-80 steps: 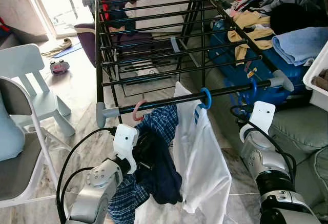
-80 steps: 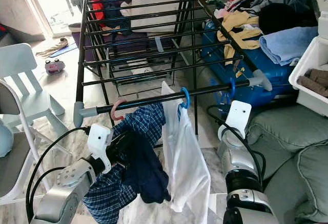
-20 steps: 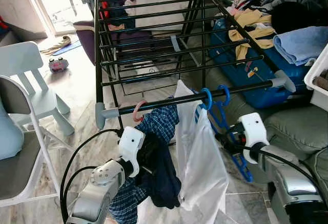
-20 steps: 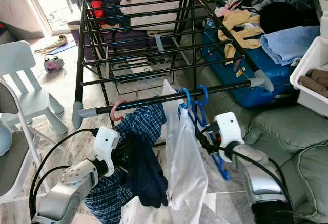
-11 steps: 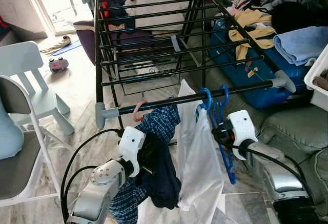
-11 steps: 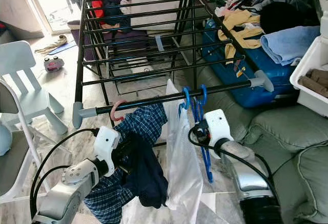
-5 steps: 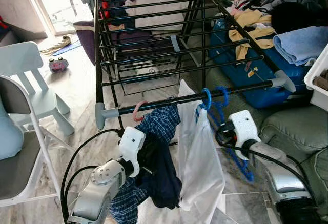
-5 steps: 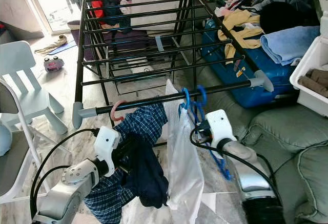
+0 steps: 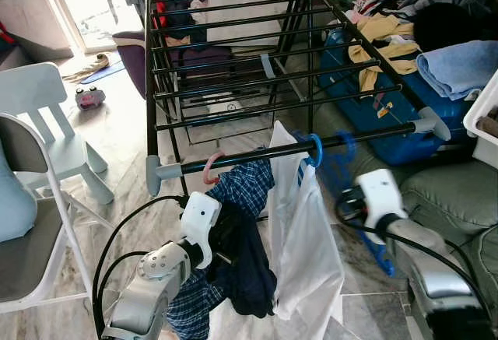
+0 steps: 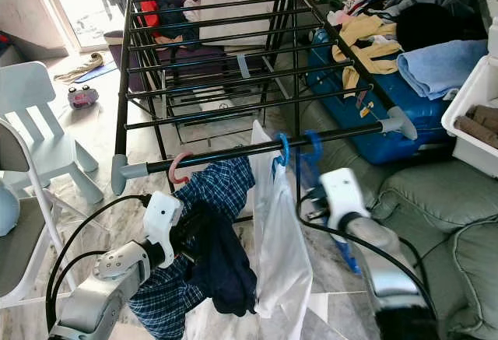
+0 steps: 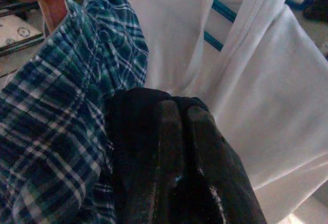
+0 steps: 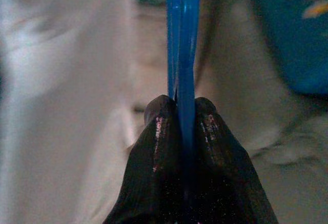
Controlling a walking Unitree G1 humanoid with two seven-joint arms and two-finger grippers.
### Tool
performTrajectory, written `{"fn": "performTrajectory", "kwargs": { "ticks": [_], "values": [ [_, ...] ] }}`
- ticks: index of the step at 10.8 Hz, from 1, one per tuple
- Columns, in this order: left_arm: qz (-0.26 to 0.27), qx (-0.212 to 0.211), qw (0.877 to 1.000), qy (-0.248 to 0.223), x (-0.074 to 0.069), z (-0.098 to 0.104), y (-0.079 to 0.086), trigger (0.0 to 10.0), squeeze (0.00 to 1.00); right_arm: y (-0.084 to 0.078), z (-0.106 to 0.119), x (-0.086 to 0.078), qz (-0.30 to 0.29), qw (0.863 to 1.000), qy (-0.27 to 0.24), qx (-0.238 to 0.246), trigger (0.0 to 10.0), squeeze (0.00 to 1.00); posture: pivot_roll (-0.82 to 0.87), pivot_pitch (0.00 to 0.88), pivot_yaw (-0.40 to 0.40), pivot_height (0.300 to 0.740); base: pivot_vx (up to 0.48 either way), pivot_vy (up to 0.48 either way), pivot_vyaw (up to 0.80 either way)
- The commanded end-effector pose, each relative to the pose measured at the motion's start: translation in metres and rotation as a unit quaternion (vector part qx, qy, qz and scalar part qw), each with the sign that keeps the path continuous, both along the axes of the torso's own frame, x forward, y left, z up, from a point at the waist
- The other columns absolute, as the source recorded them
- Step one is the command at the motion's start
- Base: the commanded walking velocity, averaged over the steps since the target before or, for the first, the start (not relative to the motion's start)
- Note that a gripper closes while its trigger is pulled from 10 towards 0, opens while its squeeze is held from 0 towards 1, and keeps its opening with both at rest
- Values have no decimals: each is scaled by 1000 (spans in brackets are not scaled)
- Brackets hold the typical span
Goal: Hang hanger
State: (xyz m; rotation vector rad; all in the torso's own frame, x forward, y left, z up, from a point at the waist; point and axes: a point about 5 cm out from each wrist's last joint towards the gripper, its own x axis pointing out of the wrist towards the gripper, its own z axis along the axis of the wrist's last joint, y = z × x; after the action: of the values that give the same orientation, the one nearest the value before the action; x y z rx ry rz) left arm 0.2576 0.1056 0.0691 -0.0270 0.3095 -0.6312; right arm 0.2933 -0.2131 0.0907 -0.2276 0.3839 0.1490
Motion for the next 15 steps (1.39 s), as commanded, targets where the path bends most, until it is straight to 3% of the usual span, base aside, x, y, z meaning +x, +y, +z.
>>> {"fn": "performTrajectory", "kwargs": {
  "ticks": [1, 2, 4, 6, 10, 15],
  "values": [
    [4, -3, 1000, -20, 4, 6, 3, 10000, 0, -6, 11, 0, -28, 999, -39, -2, 4471, 0, -121, 0, 36, 740, 0, 0, 0],
    [6, -5, 1000, -27, 3, 8, 3, 10000, 0, -9, 10, -8, -43, 998, -53, -7, 10000, 0, -122, 0, 35, 740, 0, 0, 0],
    [7, 3, 999, -40, 3, 10, 4, 10000, 0, -19, -8, -36, -98, 994, -45, 5, 10000, 0, -122, 0, 36, 740, 0, 0, 0],
    [11, 0, 999, -53, 4, 14, 0, 10000, 0, -13, -21, -57, -100, 994, -34, 14, 10000, 0, -131, 0, 43, 740, 0, 0, 0],
    [29, 5, 998, -53, 4, 14, 4, 10000, 0, -14, -13, -51, -104, 993, -53, 15, 10000, 0, -129, 0, 39, 740, 0, 0, 0],
    [34, 13, 998, -52, -2, 12, 8, 10000, 0, -3, -12, -47, -106, 992, -57, 37, 10000, 0, -124, 0, 38, 740, -298, 0, 0]
  ]
}}
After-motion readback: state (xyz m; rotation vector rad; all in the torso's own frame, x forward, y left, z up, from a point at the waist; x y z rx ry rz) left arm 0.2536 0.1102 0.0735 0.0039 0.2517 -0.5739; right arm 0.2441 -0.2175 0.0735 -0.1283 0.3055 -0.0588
